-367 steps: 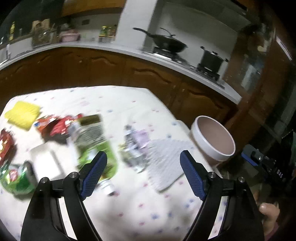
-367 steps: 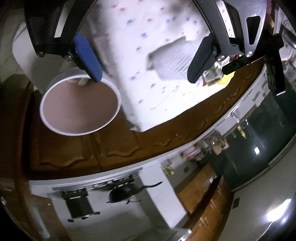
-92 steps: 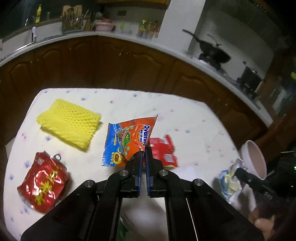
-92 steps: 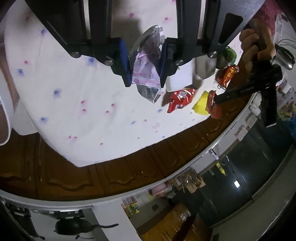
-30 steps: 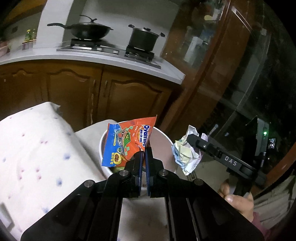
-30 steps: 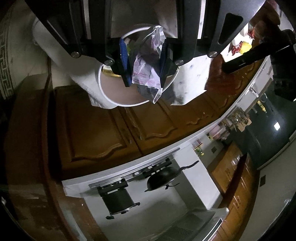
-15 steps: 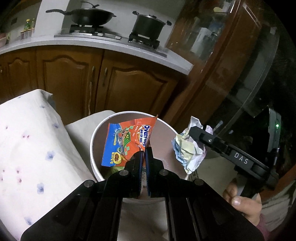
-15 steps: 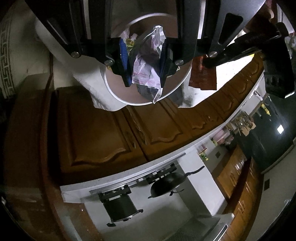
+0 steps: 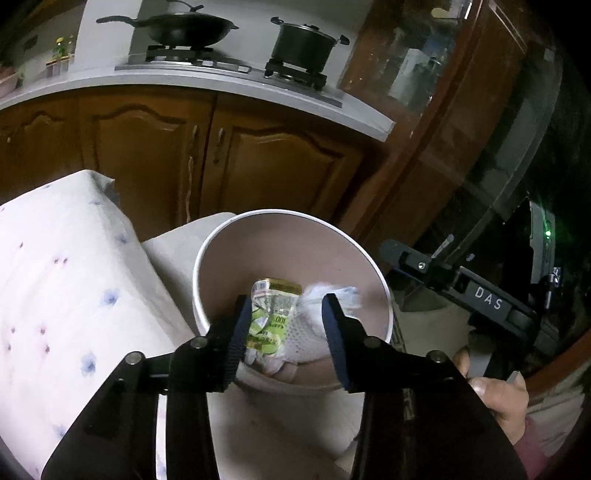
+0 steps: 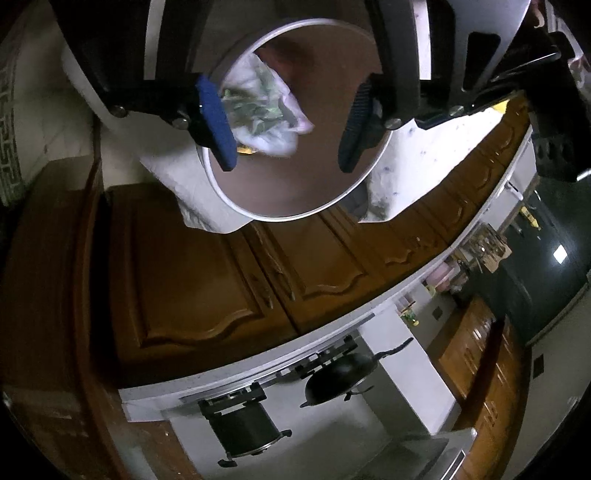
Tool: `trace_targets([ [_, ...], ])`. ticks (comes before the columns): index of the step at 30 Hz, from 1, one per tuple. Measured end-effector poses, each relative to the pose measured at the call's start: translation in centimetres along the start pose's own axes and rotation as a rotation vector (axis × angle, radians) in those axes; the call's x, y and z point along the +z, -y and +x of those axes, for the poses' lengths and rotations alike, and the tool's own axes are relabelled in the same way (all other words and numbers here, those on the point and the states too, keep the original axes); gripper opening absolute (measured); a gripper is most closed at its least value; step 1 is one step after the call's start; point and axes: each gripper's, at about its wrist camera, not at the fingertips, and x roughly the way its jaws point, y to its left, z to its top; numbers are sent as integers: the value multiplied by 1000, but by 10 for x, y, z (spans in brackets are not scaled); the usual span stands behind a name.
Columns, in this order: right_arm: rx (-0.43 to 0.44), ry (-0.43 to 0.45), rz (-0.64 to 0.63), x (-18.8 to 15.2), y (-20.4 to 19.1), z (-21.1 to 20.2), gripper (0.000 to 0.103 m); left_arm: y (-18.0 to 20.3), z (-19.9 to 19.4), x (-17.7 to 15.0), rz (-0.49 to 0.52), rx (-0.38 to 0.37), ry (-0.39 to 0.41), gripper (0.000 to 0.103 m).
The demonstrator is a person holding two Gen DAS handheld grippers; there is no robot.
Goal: Collect trash
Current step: 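Carry both wrappers over the white bin and open both tools to drop them, then move both tools back over the remaining trash on the table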
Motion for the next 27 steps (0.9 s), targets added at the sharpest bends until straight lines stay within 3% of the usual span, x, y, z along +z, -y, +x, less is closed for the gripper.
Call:
trace_targets([
  [9, 14, 13, -13, -4, -13, -9, 62, -19, -28, -12, -55, 16, 24, 44],
  [16, 49, 34, -16, -11, -28, -23, 75, -37, -62, -29, -110, 51, 56, 46],
  [27, 106, 24, -49, -37, -69, -37, 80, -71, -125, -67, -213, 176, 114, 51],
])
